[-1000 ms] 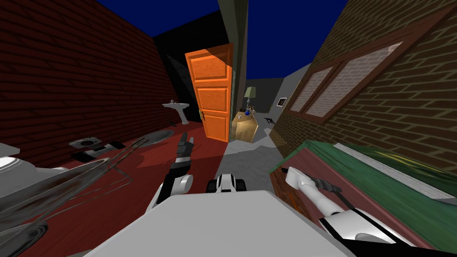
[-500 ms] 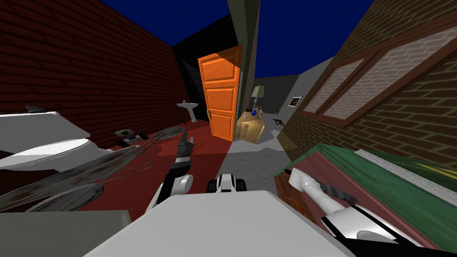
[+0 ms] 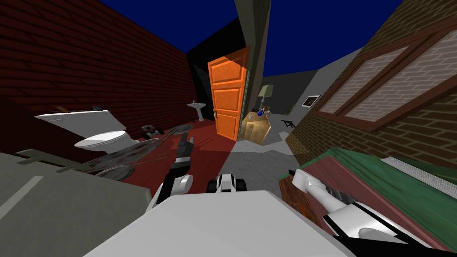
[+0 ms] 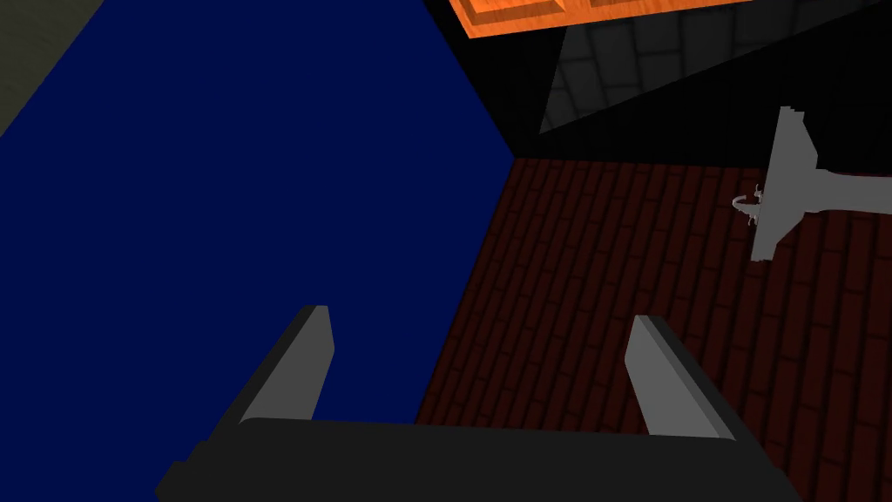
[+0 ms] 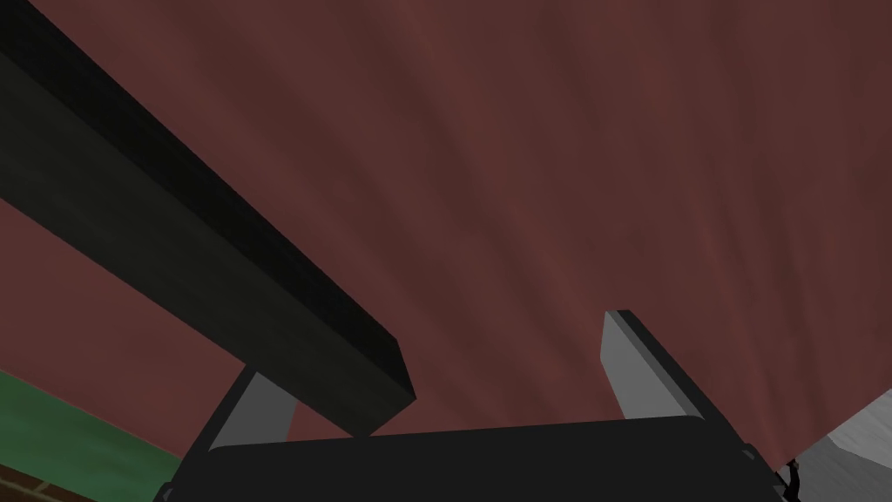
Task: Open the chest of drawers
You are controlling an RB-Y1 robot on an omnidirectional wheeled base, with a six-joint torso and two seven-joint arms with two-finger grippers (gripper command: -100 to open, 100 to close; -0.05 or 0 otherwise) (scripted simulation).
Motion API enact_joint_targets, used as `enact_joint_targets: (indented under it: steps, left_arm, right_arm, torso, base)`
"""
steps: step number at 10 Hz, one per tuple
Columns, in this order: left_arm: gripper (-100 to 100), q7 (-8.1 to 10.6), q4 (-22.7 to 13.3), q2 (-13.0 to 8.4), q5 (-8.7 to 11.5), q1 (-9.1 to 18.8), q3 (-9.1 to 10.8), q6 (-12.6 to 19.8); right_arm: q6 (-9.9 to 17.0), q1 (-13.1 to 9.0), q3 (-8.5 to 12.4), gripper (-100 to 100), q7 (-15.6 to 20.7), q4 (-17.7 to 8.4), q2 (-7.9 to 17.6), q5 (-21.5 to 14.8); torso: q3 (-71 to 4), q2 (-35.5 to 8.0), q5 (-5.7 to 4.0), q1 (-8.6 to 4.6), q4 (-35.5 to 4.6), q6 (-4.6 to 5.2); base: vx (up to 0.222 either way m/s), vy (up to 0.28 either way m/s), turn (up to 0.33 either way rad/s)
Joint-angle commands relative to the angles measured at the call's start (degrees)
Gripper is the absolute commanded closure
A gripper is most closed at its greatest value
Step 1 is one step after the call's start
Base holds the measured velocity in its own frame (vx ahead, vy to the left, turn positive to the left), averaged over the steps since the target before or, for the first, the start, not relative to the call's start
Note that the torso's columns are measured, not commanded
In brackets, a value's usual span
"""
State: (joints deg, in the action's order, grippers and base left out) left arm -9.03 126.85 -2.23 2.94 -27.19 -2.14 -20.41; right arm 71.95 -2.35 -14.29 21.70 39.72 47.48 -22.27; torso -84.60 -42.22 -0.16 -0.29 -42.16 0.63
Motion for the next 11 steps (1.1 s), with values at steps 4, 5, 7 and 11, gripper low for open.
enact_joint_targets:
  steps: [4,5,7,11]
  left_arm:
    - [0,0.00,-0.01,0.00,0.00,0.04,-0.01,0.01]
    - [0,0.00,0.00,0.00,0.00,0.02,0.00,0.00]
    - [0,0.00,0.00,0.00,0.00,0.02,-0.01,0.00]
    - [0,0.00,0.00,-0.02,0.00,-0.05,0.03,-0.01]
  right_arm:
    - [2.12,-1.34,-2.13,-100,-2.20,-6.76,1.91,5.23]
    - [2.12,-1.34,-2.13,-100,-2.20,-7.37,1.91,5.23]
    - [4.53,-2.48,-4.21,-100,-4.27,-11.24,3.95,9.55]
    - [2.12,-1.34,-2.13,100,-2.20,-10.17,1.91,5.23]
  torso:
    - [0.43,-0.79,0.35,0.31,-0.32,-0.42]
    - [0.15,-0.30,0.29,0.34,-0.17,-0.31]
    - [0.09,-0.30,0.28,0.40,-0.13,-0.40]
    - [-0.36,0.64,0.02,-0.11,0.07,-0.53]
  base:
    - [-0.114,0.015,0.257]
    - [-0.037,0.013,0.042]
    - [-0.169,0.060,0.383]
    - [0.052,-0.014,-0.148]
